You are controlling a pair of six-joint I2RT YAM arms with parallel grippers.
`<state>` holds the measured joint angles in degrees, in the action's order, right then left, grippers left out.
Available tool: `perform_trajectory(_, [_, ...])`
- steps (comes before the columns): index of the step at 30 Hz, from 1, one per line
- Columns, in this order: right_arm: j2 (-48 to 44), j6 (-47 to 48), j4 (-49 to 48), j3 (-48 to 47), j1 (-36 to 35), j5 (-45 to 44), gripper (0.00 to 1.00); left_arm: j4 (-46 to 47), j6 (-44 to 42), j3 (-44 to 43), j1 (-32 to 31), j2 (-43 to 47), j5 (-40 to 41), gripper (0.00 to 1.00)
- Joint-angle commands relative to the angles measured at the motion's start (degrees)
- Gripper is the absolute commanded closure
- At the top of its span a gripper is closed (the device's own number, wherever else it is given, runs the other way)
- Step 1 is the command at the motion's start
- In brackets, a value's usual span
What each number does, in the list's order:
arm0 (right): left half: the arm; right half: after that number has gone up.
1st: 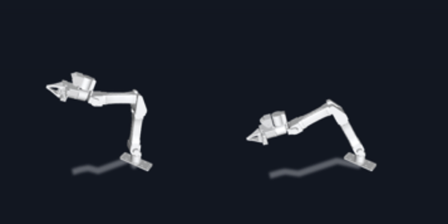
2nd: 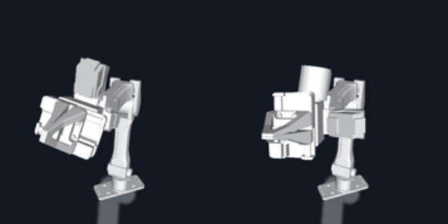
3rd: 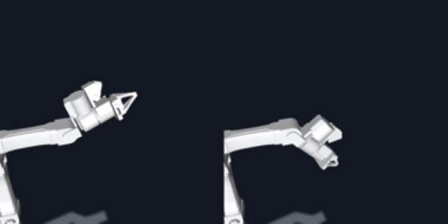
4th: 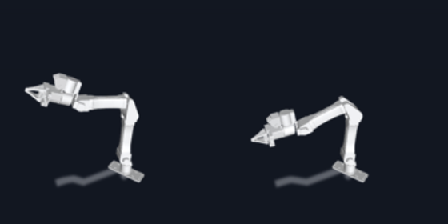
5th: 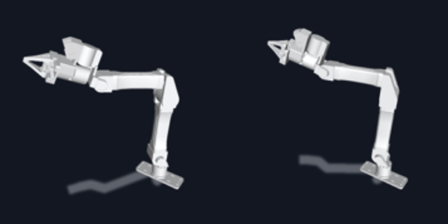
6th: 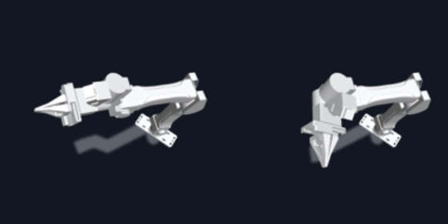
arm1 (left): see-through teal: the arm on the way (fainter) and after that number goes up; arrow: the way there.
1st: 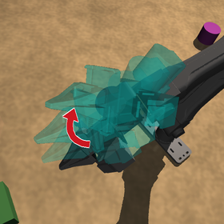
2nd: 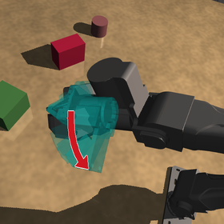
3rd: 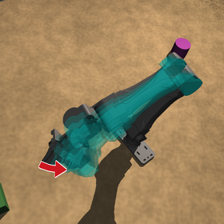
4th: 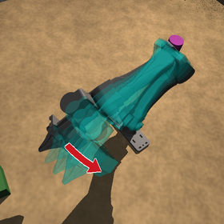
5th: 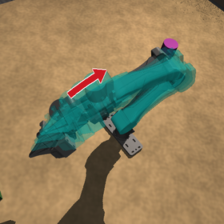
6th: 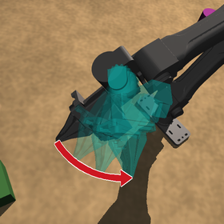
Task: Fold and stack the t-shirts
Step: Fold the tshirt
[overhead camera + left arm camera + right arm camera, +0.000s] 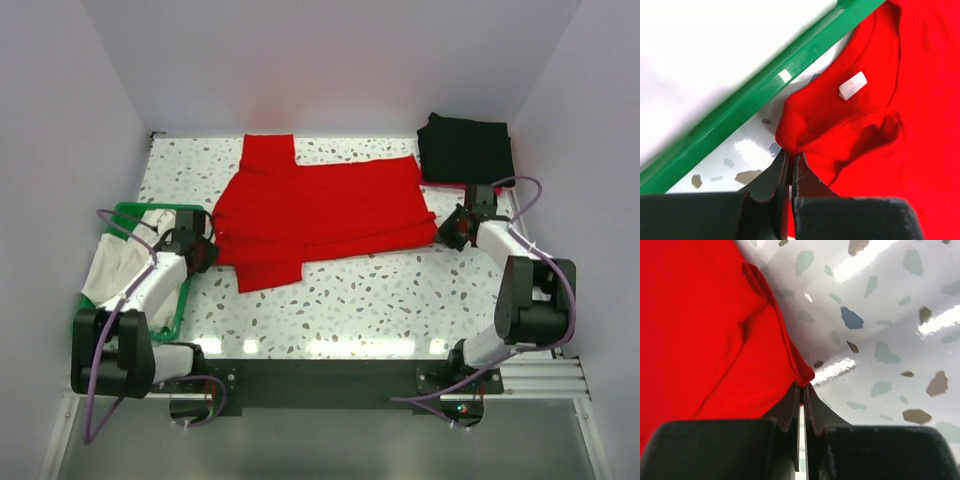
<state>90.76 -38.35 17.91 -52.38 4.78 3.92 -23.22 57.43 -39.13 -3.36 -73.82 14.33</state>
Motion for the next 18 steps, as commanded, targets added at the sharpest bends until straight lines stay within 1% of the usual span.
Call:
perform_trajectory(1, [-5.3,2.0,3.0,2.8,1.7,-3.0,1.00,-3.1,-0.7,2.4,0.3,3.9,2.4,1.00])
perform_trajectory(10, [-16.6,4.6,7.3,10.4,6.8,-2.9,1.00,-6.7,0.6,8.8,-0.1,15.3,1.5,1.00])
perform_trajectory(14, [-19.2,4.9,8.3,13.0,8.3,-2.2,1.00,-6.0,0.6,11.0,-0.2,17.0,0.2,1.00])
perform_trajectory(18, [-20.0,5.1,8.2,14.5,9.0,-0.7,1.00,-5.5,-0.7,10.5,-0.3,15.8,-0.5,1.00])
